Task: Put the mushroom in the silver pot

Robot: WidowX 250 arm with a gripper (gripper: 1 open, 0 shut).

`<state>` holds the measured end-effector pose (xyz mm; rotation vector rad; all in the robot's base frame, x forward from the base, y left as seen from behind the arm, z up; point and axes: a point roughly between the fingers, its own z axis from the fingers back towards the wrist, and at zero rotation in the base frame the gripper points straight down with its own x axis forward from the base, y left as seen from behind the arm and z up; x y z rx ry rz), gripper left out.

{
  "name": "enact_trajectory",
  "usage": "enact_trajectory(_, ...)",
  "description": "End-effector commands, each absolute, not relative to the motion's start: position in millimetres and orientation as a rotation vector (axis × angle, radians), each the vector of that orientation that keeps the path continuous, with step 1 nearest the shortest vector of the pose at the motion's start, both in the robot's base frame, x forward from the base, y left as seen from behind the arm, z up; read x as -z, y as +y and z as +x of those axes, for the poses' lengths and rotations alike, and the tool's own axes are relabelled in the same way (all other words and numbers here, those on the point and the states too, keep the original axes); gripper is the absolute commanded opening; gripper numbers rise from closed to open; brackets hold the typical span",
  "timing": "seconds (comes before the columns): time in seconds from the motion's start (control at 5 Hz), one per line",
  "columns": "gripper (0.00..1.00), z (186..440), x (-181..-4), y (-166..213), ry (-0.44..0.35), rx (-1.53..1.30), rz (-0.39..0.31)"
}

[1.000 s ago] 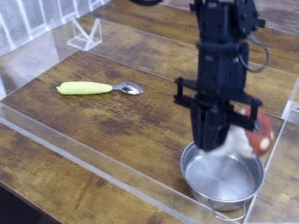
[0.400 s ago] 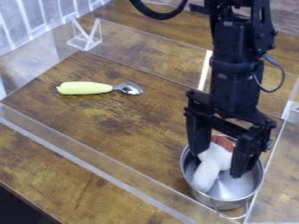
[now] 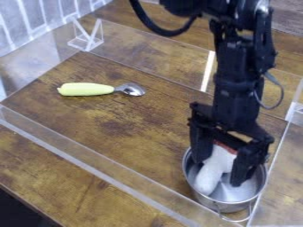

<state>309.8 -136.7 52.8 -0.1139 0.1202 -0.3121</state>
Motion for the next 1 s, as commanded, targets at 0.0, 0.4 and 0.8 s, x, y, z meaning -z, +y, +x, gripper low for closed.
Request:
enact_trajectory(0.0, 1.0, 317.0, -55.3, -139.1, 0.065, 0.33, -0.092)
enact_trajectory(0.4, 1.0, 328.8, -46.9, -131.0, 0.039, 0.32, -0.055)
enact_trajectory(0.8, 1.0, 339.7, -46.8, -125.7, 0.003, 0.305, -0.022)
